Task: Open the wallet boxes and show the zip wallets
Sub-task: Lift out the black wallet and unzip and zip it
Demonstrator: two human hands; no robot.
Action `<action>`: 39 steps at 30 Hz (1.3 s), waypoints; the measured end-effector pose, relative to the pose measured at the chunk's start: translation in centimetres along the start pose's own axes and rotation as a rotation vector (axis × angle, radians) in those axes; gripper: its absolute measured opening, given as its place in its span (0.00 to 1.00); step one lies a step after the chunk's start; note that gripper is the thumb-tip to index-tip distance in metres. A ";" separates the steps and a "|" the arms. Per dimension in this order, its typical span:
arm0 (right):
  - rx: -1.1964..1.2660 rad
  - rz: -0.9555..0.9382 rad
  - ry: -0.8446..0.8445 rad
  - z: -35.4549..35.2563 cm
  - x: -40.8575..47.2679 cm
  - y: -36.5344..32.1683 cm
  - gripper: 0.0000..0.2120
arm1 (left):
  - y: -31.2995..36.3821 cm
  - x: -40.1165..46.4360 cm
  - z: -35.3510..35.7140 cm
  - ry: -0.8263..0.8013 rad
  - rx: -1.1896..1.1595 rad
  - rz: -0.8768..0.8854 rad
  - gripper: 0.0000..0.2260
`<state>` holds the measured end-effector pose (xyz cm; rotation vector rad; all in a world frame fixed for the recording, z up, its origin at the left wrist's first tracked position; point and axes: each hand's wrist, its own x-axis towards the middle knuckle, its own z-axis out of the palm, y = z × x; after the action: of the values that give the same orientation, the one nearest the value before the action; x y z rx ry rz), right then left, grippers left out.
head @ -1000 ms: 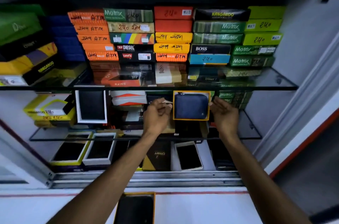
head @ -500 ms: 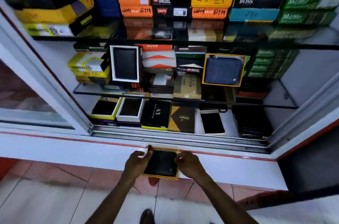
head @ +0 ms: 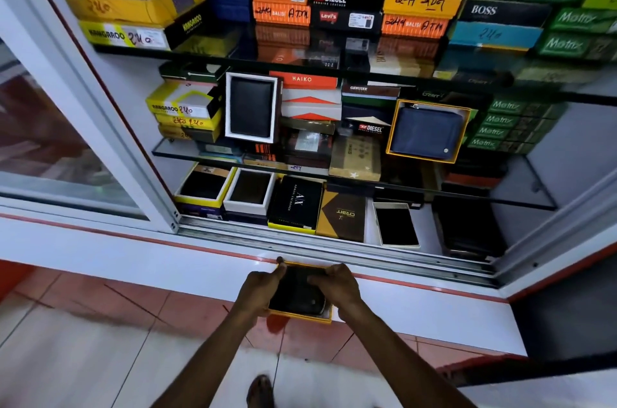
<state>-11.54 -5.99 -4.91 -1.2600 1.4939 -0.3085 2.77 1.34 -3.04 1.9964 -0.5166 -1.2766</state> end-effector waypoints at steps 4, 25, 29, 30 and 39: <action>0.109 -0.006 0.045 0.3 0.2 -0.2 0.16 | 0.0 -0.2 -0.3 -0.029 -0.022 -0.013 0.16; -0.242 -0.874 -0.327 -12.1 -4.8 -12.8 0.15 | 15.5 -6.6 -4.0 -0.352 0.445 0.594 0.11; -0.290 -0.962 -0.283 -13.2 -5.4 -13.5 0.08 | 16.4 -7.1 -4.4 -0.395 0.444 0.551 0.11; -0.328 -0.987 -0.272 -13.5 -5.8 -13.7 0.07 | 16.6 -7.1 -4.7 -0.410 0.423 0.535 0.11; -0.380 -1.050 -0.011 -17.1 -9.7 -14.2 0.01 | 16.0 -5.6 -7.5 -0.487 -0.169 0.308 0.23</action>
<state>-19.91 -10.90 17.30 -2.2875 0.7685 -0.7071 7.71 -3.26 14.24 1.3960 -0.8768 -1.5480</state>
